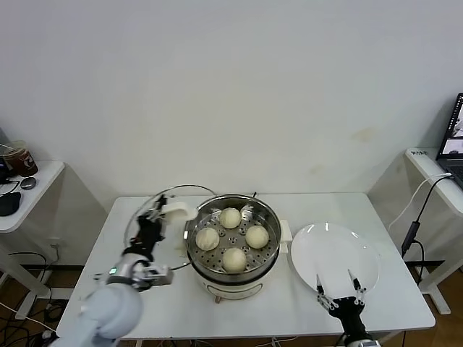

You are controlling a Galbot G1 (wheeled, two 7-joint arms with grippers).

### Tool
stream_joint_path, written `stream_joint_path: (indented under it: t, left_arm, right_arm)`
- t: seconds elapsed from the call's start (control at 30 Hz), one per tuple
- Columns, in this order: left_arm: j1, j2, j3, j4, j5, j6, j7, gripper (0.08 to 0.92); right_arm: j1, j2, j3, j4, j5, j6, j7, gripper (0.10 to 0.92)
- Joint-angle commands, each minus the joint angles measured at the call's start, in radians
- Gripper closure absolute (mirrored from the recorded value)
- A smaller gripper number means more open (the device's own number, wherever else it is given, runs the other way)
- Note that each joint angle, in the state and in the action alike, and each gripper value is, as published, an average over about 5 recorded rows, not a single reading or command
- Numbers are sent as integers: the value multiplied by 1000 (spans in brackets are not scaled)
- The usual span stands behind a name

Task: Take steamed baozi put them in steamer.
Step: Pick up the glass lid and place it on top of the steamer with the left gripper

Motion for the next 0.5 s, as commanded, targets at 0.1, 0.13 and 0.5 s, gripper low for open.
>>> stream_joint_path:
  t: [0.1, 0.13, 0.5]
  left_arm:
    - [-229, -256, 337, 90, 451, 117, 192, 827]
    - [-232, -266, 342, 101, 465, 112, 193, 827]
    - [-223, -298, 358, 148, 490, 97, 192, 827]
  right_arm:
    - [31, 17, -13, -64, -78, 11, 17, 203]
    - [31, 17, -13, -66, -79, 12, 17, 203]
    - [29, 11, -10, -61, -71, 14, 18, 203]
